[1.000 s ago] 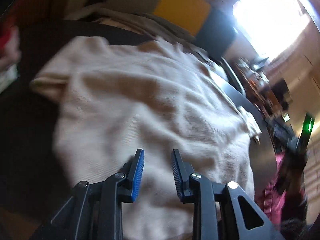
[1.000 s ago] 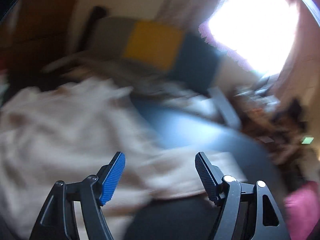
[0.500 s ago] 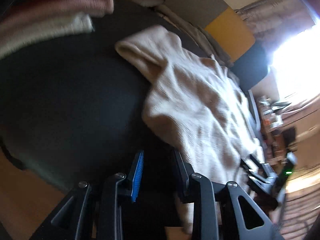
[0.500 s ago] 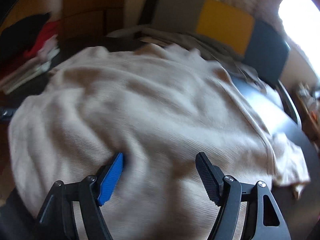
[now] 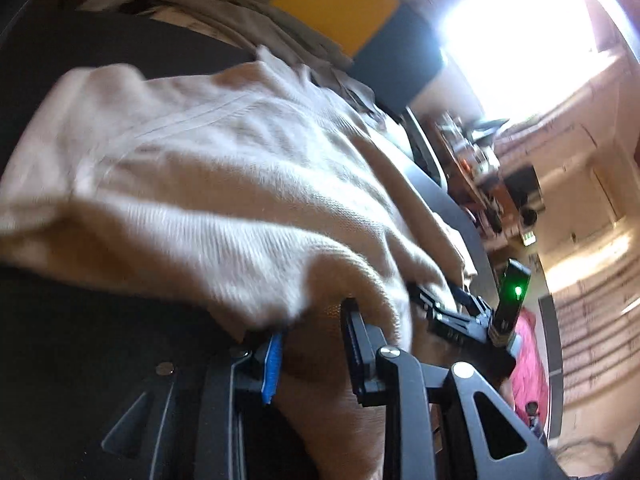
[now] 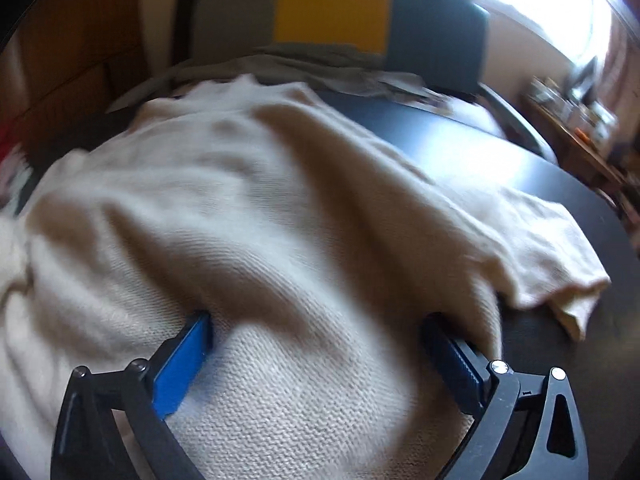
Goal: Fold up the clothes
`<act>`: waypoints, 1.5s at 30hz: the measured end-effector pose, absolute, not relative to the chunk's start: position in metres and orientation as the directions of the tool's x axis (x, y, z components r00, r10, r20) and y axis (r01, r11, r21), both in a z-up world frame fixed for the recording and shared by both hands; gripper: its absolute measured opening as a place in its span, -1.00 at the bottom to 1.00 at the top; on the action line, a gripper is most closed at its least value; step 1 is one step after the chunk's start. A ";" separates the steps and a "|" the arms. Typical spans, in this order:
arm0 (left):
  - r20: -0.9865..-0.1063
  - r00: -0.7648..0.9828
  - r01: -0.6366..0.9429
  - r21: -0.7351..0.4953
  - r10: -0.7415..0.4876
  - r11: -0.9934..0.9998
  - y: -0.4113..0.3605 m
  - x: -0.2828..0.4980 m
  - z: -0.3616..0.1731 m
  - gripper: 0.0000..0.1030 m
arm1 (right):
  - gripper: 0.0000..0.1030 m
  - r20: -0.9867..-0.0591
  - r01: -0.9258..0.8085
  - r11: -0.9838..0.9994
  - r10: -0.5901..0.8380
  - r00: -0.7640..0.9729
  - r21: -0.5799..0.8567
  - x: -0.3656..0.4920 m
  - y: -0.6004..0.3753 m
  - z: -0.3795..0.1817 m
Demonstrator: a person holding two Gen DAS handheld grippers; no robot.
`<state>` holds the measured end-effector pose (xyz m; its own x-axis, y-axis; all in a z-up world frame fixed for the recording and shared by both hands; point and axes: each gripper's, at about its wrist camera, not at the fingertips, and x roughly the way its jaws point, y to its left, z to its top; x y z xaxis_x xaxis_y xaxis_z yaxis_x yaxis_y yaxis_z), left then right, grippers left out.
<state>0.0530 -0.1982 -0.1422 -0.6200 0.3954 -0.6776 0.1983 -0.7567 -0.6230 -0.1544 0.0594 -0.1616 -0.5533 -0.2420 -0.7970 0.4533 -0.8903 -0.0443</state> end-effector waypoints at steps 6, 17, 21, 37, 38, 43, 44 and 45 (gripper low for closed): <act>-0.690 -0.613 0.219 -0.616 0.385 -0.757 -0.204 0.060 -0.145 -0.50 | 0.99 -0.808 0.329 -0.942 -0.144 -0.572 -0.065 -0.198 0.106 -0.160; -0.709 -0.628 0.337 -0.619 0.321 -0.709 -0.244 0.120 -0.180 -0.50 | 0.78 -0.679 0.426 -0.903 -0.277 -0.680 -0.059 -0.134 0.087 -0.079; -0.704 -0.640 0.354 -0.626 0.308 -0.694 -0.248 0.113 -0.178 -0.49 | 0.82 -0.669 0.633 -0.774 -0.470 -0.576 -0.001 -0.067 0.033 -0.066; -0.721 -0.684 0.528 -0.594 0.111 -0.607 -0.242 0.044 -0.180 -0.36 | 0.73 -0.793 0.597 -0.802 -0.388 -0.470 0.038 -0.061 0.006 -0.149; -0.729 -0.679 0.543 -0.580 0.089 -0.607 -0.240 0.042 -0.179 -0.35 | 0.73 -0.790 0.599 -0.800 -0.390 -0.473 0.036 -0.061 0.007 -0.150; -0.774 -0.632 0.593 -0.458 -0.031 -0.662 -0.220 0.026 -0.173 -0.35 | 0.78 -0.775 0.609 -0.793 -0.402 -0.487 0.028 -0.057 0.010 -0.153; -0.779 -0.626 0.597 -0.440 -0.046 -0.671 -0.215 0.022 -0.172 -0.35 | 0.79 -0.772 0.611 -0.791 -0.404 -0.490 0.027 -0.057 0.010 -0.154; -0.780 -0.623 0.597 -0.429 -0.055 -0.678 -0.213 0.020 -0.172 -0.35 | 0.79 -0.769 0.613 -0.790 -0.407 -0.492 0.025 -0.056 0.011 -0.154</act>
